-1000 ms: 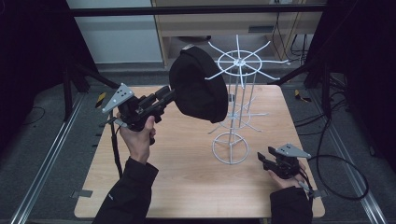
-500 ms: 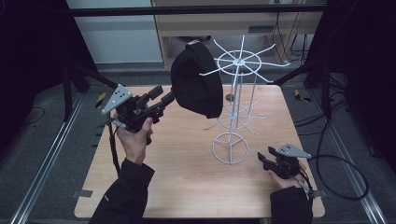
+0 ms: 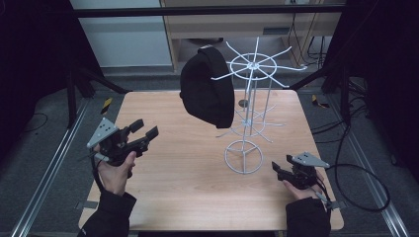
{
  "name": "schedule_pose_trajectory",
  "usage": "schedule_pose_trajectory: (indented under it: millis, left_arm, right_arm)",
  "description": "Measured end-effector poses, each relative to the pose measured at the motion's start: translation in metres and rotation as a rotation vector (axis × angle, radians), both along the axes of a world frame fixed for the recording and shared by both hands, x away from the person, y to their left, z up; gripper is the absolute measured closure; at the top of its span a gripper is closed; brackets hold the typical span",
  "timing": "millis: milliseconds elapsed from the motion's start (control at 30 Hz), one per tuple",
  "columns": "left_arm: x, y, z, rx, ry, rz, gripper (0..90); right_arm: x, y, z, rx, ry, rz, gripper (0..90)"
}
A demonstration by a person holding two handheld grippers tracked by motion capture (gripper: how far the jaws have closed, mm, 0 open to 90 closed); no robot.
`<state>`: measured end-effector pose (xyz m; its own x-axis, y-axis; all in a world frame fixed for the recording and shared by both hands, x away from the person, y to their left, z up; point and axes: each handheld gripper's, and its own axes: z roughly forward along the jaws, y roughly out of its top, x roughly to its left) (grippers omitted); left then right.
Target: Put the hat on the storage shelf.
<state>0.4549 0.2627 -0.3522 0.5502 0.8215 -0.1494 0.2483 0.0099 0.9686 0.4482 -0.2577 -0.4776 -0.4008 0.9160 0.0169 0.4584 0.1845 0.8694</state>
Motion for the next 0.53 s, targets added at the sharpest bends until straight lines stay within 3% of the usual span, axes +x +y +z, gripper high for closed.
schedule_pose_trajectory:
  millis: [133, 267, 300, 333, 367, 500, 533]
  left_arm:
    - [-0.004, 0.018, -0.034, 0.051, 0.091, 0.045, 30.9]
    - [-0.007, 0.027, -0.070, 0.134, 0.175, 0.068, 28.4]
    - [-0.007, 0.027, -0.070, 0.134, 0.175, 0.068, 27.9]
    - [-0.008, 0.032, -0.086, 0.161, 0.213, 0.068, 27.2]
    - [-0.008, 0.033, -0.093, 0.175, 0.229, 0.073, 26.3]
    - [-0.004, 0.038, -0.112, 0.266, 0.269, 0.099, 23.8]
    - [-0.004, 0.038, -0.112, 0.266, 0.269, 0.099, 23.5]
  right_arm:
    - [0.001, -0.001, -0.001, 0.009, 0.002, -0.008, 30.0]
    - [0.001, 0.000, -0.002, 0.010, -0.003, -0.012, 26.6]
    - [0.001, 0.000, -0.002, 0.010, -0.003, -0.012, 26.6]
    - [0.002, -0.001, -0.003, 0.007, -0.002, -0.018, 25.3]
    - [0.002, -0.001, -0.003, 0.006, 0.000, -0.019, 24.7]
    - [0.002, -0.001, -0.005, 0.019, 0.008, -0.029, 22.4]
    - [0.002, -0.002, -0.005, 0.022, 0.009, -0.031, 22.3]
